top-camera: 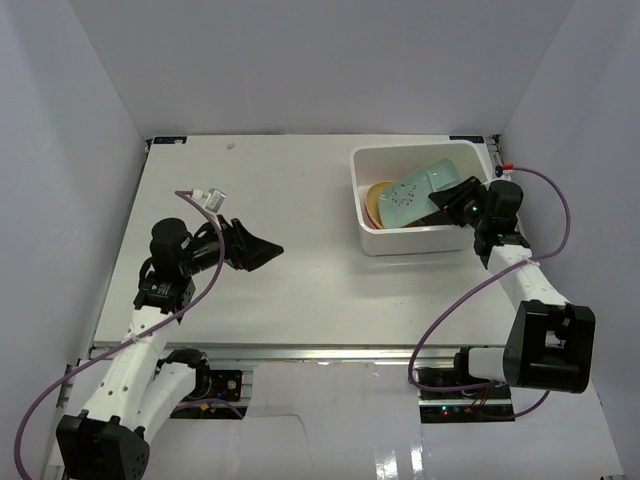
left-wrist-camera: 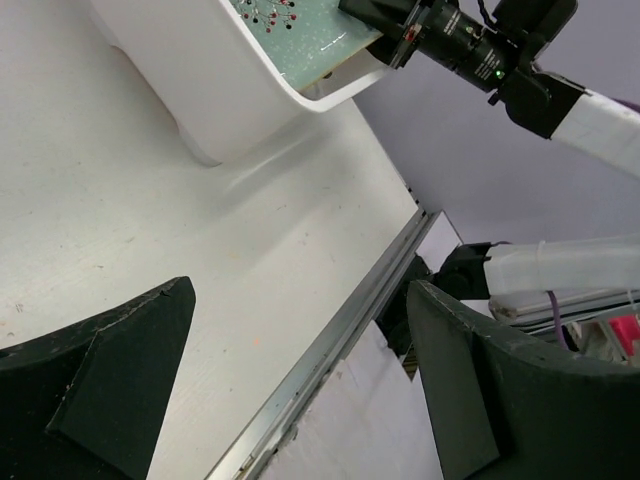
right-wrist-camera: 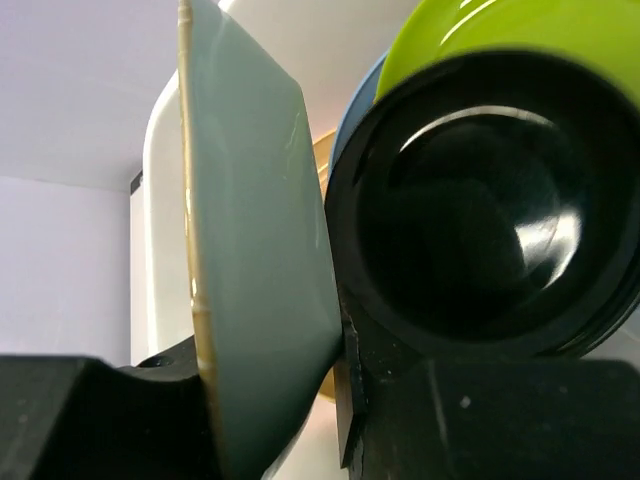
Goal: Place the plates into the plastic bin on the countertop
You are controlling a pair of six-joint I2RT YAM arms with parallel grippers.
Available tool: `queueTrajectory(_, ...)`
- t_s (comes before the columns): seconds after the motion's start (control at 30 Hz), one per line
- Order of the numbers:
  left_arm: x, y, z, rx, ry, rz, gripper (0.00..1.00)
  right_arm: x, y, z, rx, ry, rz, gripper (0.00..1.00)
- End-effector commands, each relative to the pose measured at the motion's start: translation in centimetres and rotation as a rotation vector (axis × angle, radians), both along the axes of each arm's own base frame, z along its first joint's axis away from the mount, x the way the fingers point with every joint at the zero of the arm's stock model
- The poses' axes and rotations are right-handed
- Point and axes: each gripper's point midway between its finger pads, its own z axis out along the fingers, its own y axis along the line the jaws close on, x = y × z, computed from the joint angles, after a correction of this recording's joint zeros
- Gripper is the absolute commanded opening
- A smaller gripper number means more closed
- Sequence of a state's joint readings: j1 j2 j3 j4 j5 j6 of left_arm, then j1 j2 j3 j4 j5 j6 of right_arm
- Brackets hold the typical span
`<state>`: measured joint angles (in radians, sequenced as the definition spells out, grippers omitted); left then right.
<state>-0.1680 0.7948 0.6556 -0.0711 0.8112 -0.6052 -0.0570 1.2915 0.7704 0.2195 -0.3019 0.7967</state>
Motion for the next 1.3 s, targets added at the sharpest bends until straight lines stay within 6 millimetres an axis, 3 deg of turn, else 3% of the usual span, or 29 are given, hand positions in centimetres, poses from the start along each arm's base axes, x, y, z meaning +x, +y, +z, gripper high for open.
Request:
queueTrajectory(0.0,-0.2,0.1,-1.3,0.061,-0.038,-0.010,0.98,0.5,0.8,2.5,-0.008,-0.109,0.061,0.21)
queueTrajectory(0.03,0.0,0.2,-1.8,0.068,-0.030,-0.001,0.98,0.4,0.8,1.8,-0.014,-0.088,0.063,0.26)
queueTrajectory(0.07,0.3,0.4,-2.4,0.083,-0.028,0.019,0.98,0.2,0.6,0.9,-0.037,-0.055,0.066,0.38)
queueTrajectory(0.13,0.4,0.6,-2.8,0.110,-0.013,0.023,0.98,0.3,-0.4,-0.5,-0.089,-0.017,0.025,0.52)
queueTrajectory(0.17,0.5,0.7,-2.6,0.117,-0.024,0.026,0.98,0.0,-0.8,-1.3,-0.121,0.009,0.018,0.65)
queueTrajectory(0.23,0.7,0.8,-2.5,0.121,-0.030,0.038,0.98,-0.2,-1.7,-1.5,-0.167,0.015,-0.024,0.80)
queueTrajectory(0.27,0.7,0.7,-2.6,0.122,-0.030,0.036,0.98,-0.3,-2.2,-1.7,-0.195,0.022,-0.031,0.94)
queueTrajectory(0.3,0.8,0.8,-2.5,0.123,-0.028,0.039,0.98,-0.3,-2.5,-1.2,-0.215,0.008,-0.042,0.99)
queueTrajectory(0.37,0.9,0.7,-2.6,0.123,-0.018,0.036,0.98,0.2,-3.1,-0.1,-0.251,-0.011,-0.062,0.90)
queueTrajectory(0.4,0.9,0.7,-2.5,0.121,-0.022,0.033,0.98,0.1,-3.4,-0.2,-0.280,0.008,-0.059,0.90)
queueTrajectory(0.63,1.6,1.2,-2.4,0.138,-0.026,0.087,0.98,0.9,-7.0,4.2,-0.440,-0.040,-0.214,0.90)
queueTrajectory(0.67,1.8,1.3,-2.2,0.138,-0.031,0.098,0.98,1.3,-7.1,5.8,-0.455,-0.062,-0.223,0.90)
queueTrajectory(0.83,2.3,1.5,-1.1,0.137,-0.045,0.123,0.98,1.8,-8.1,8.6,-0.540,-0.083,-0.283,0.90)
queueTrajectory(1.0,2.7,1.7,0.6,0.122,-0.071,0.152,0.98,0.6,-5.5,12.5,-0.466,-0.235,-0.208,0.90)
queueTrajectory(1.03,2.8,1.7,1.1,0.115,-0.078,0.154,0.98,0.1,-3.8,13.3,-0.430,-0.274,-0.132,0.90)
queueTrajectory(1.07,2.9,1.6,2.1,0.099,-0.099,0.156,0.98,-0.6,-2.7,14.7,-0.398,-0.325,-0.084,0.98)
queueTrajectory(1.1,2.9,1.6,2.8,0.087,-0.113,0.158,0.98,-1.0,-1.1,15.8,-0.375,-0.380,-0.021,0.90)
queueTrajectory(1.13,2.9,1.5,3.6,0.075,-0.128,0.156,0.98,-1.7,0.6,16.5,-0.350,-0.410,0.043,0.90)
queueTrajectory(1.2,2.7,1.4,5.4,0.050,-0.176,0.154,0.98,-4.1,4.6,18.1,-0.295,-0.488,0.216,0.90)
queueTrajectory(1.23,2.5,1.4,6.9,0.031,-0.208,0.154,0.98,-5.9,6.8,18.1,-0.265,-0.528,0.347,0.90)
queueTrajectory(1.27,2.0,1.4,8.0,0.016,-0.243,0.154,0.98,-8.3,8.4,19.3,-0.246,-0.601,0.417,0.90)
